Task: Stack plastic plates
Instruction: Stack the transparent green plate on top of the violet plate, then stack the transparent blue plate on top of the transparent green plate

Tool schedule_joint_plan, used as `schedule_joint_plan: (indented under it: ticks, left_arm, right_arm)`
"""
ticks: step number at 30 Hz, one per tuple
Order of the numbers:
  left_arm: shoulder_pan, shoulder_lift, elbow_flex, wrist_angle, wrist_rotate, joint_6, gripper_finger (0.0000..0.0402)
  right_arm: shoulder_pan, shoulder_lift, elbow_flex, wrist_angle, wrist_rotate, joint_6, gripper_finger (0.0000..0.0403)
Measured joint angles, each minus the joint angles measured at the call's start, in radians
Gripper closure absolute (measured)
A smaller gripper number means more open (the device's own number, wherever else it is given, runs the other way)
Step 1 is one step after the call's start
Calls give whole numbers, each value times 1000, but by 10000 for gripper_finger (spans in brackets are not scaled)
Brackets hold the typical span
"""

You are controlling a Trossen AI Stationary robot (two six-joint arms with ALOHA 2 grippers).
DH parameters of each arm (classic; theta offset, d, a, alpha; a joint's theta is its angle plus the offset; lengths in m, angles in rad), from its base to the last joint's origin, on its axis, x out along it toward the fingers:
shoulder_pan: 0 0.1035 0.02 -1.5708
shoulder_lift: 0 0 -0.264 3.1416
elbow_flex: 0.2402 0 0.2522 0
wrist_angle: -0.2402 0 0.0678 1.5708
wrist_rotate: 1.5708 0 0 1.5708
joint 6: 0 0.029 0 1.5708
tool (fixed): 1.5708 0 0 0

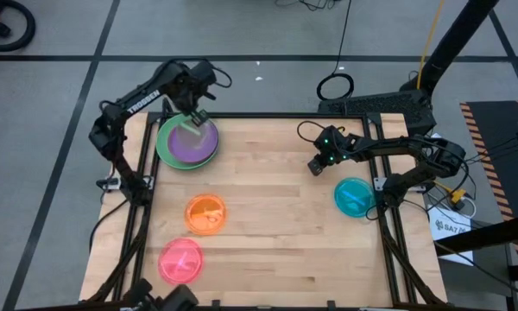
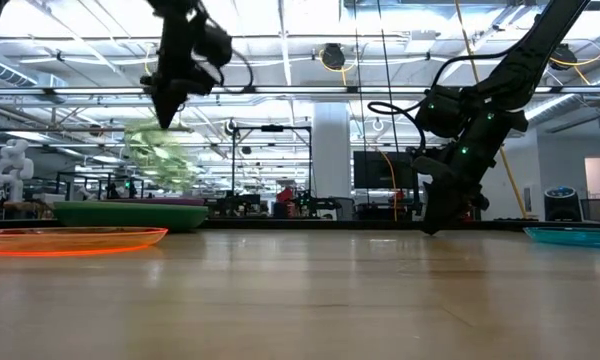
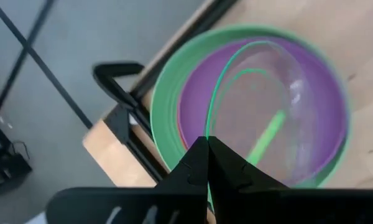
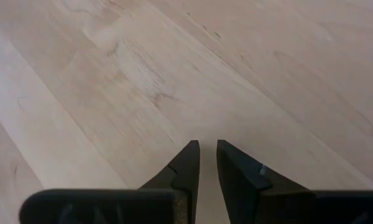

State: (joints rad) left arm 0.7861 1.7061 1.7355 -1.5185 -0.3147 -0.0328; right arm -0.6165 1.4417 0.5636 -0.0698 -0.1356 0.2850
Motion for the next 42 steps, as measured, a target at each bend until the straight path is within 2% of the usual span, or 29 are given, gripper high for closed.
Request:
schedule_joint_plan:
  ticks: [6,11,18,23,27,31,35,38,42]
  left_arm:
    - [73,0,-180,138,60,64,401]
    - [92,1,-291,234,65,80,395]
    - [100,1,-316,247,63,87,346]
    - [94,1,-316,248,11,61,324]
    - [47,-16,-318,281,1,30,321]
    - [-43,-115,-379,450,31,82,321]
    - [-106,-227,-528,580,151,120,321]
    - [-147,-308,-662,642,156,62,321]
    - [-262,-433,-820,804,159,1,321]
  right_arm:
    - [0,0,0,-6,1,1,353]
    - [0,0,0,-7,2,1,353]
    - [0,0,0,-8,3,1,353]
    - [0,0,0,-9,3,8,353]
    - [0,-5,0,-12,2,24,353]
    - [0,-39,-1,-27,-30,77,353]
    - [6,-97,-1,-34,-115,127,353]
    - [32,-154,-1,-31,-128,183,353]
    - [103,-215,-1,11,-116,307,353]
